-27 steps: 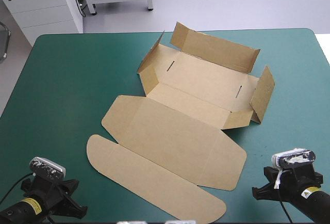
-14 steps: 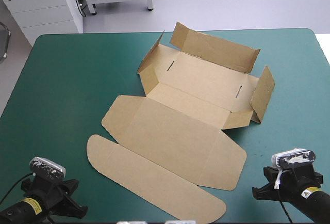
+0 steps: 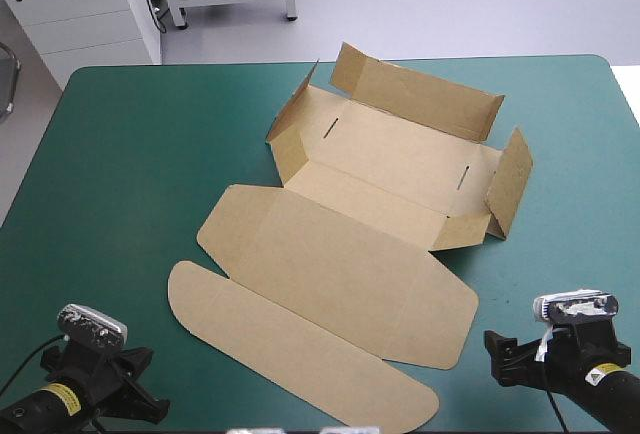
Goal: Fold the box
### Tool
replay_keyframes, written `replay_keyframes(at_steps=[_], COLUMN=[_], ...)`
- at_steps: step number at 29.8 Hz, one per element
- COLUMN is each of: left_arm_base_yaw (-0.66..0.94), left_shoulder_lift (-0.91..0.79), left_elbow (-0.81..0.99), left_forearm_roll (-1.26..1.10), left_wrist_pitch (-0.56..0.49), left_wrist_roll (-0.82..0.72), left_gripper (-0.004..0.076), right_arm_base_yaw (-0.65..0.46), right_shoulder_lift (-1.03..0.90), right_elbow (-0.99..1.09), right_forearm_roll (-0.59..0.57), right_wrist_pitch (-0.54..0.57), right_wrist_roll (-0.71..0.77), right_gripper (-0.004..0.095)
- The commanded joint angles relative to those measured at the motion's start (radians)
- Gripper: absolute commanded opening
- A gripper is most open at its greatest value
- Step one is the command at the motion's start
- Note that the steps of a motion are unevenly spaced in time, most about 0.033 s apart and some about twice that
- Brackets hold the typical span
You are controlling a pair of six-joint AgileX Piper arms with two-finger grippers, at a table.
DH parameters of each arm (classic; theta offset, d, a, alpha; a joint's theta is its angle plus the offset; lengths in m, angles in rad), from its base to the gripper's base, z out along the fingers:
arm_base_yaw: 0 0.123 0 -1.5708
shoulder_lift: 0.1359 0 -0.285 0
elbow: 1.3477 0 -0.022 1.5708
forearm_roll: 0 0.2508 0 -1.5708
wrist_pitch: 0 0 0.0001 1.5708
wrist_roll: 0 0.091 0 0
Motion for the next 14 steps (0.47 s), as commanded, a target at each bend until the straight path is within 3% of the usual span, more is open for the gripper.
replay_keyframes(at_steps=[1, 5, 14], left_arm_base_yaw=[0.000, 0.000, 0.000], left_shoulder_lift=[0.011, 0.011, 0.011], left_elbow=[-0.022, -0.022, -0.022], left_forearm_roll=[-0.011, -0.011, -0.011], left_wrist_pitch=[-0.047, -0.047, -0.047], left_wrist_roll=[-0.005, -0.005, -0.005], left_gripper=[-0.0008, -0.0008, -0.0008], right_arm_base_yaw=[0.000, 0.000, 0.000], right_shoulder_lift=[0.007, 0.007, 0.032], right_elbow=[-0.025, -0.025, -0.117], right_forearm_roll=[0.011, 0.049, 0.076], right_wrist_pitch=[-0.037, -0.041, -0.034], right_wrist_roll=[0.008, 0.056, 0.336], right_gripper=[0.0931, 0.0931, 0.0931])
